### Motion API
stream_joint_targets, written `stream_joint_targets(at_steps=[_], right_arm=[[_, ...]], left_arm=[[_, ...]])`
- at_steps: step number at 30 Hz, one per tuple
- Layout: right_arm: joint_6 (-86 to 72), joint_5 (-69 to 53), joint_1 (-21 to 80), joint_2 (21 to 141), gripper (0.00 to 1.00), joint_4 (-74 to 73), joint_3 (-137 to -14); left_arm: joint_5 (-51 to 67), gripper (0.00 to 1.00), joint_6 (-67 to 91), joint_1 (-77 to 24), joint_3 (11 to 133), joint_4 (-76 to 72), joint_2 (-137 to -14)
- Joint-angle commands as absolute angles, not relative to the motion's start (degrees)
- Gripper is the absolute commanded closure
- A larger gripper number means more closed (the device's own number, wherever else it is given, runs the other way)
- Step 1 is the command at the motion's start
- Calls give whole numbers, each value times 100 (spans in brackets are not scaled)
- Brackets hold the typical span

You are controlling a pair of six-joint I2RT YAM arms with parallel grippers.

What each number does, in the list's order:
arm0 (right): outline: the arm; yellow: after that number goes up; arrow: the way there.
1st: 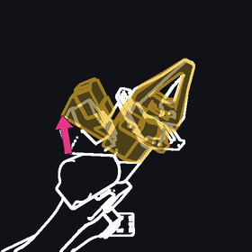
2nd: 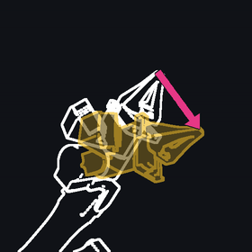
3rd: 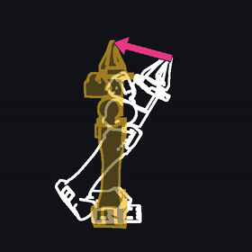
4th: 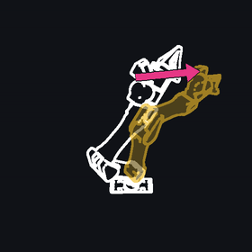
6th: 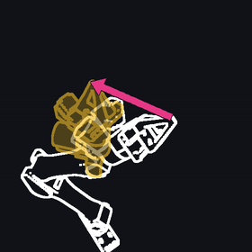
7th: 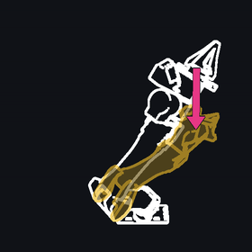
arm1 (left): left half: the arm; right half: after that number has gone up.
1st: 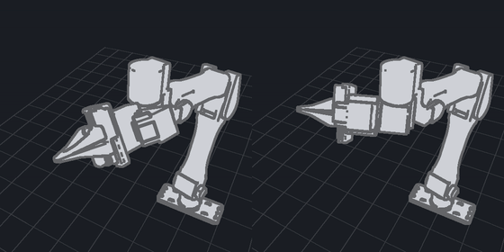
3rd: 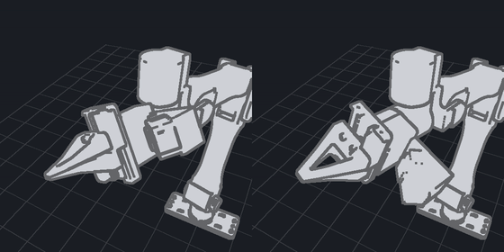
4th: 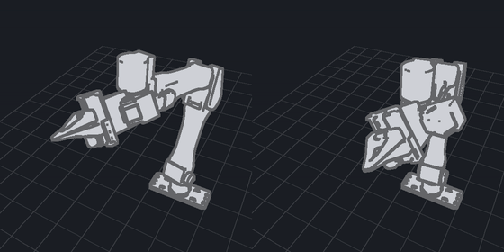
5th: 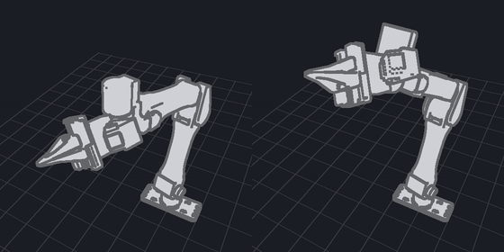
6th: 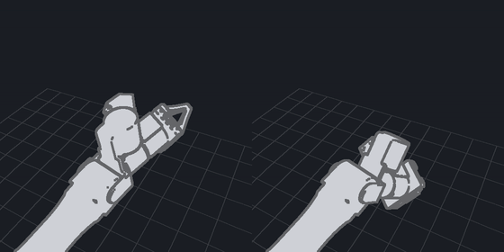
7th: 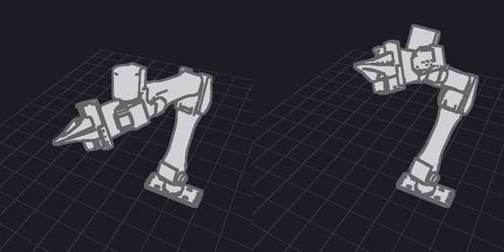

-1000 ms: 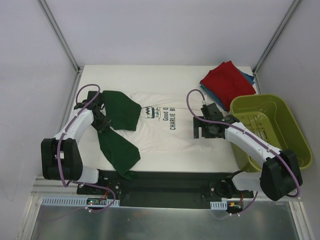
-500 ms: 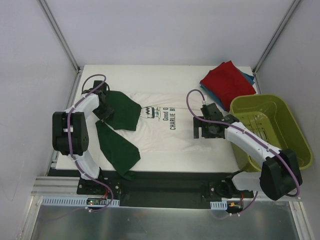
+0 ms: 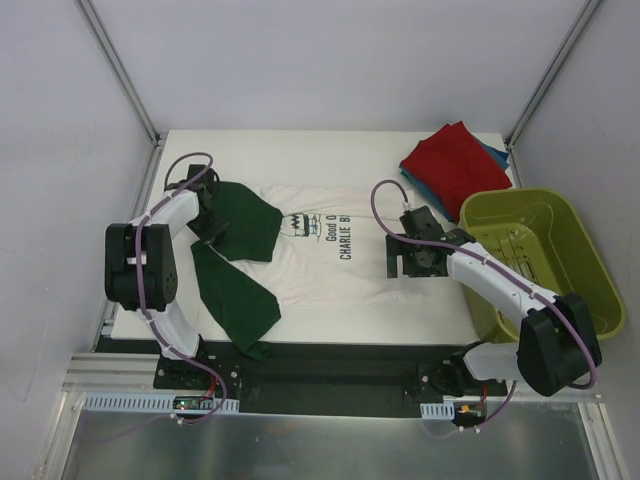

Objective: Fold and stack the t-shirts
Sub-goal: Fold the flattened tshirt in 1/3 of the way

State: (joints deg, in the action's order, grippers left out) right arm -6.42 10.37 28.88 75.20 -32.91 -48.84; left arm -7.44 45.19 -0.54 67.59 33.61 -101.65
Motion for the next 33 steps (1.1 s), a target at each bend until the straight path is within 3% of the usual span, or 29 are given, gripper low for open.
stream_joint_targets(at_steps=[1,11,12,13,15,16,20,22,24,28,33], right_arm=[[-607,1151,2909,7524,3,-3366,-5001],[-624,1081,2909,7506,3,-3366,-4975],[-641,1072,2909,7515,3,-3366,-4975],[-633,1072,2909,7515,3,-3366,-4975],[-642,1063,2909,7497,3,-3366,-4975],[-642,1063,2900,7497,3,-3375,-4975],[-624,1081,2918,7392,3,-3401,-4983],[-598,1037,2909,7339,3,-3375,-5001],[-580,941,2918,7295,3,-3331,-5132],[-484,730,2909,7496,3,-3129,-5676],[-282,677,2901,8734,3,-3094,-6783]], left_arm=[[-738,100,4649,-53,6487,3480,-9091],[-799,98,5010,-149,5660,3735,-8358],[-1043,94,5010,-158,5704,3840,-8445],[-1202,78,5018,-150,5843,4067,-8507],[-1449,59,5027,-149,6072,4376,-8770],[-1589,42,5001,-149,6308,4464,-8832],[-1354,20,4729,-158,6881,4632,-8947],[-1257,14,4650,-228,7205,4632,-8877],[-1116,1,4606,-307,7408,4614,-8851],[-915,1,4395,-545,7900,4518,-9218],[-414,1,4140,-580,8085,4141,-10159]])
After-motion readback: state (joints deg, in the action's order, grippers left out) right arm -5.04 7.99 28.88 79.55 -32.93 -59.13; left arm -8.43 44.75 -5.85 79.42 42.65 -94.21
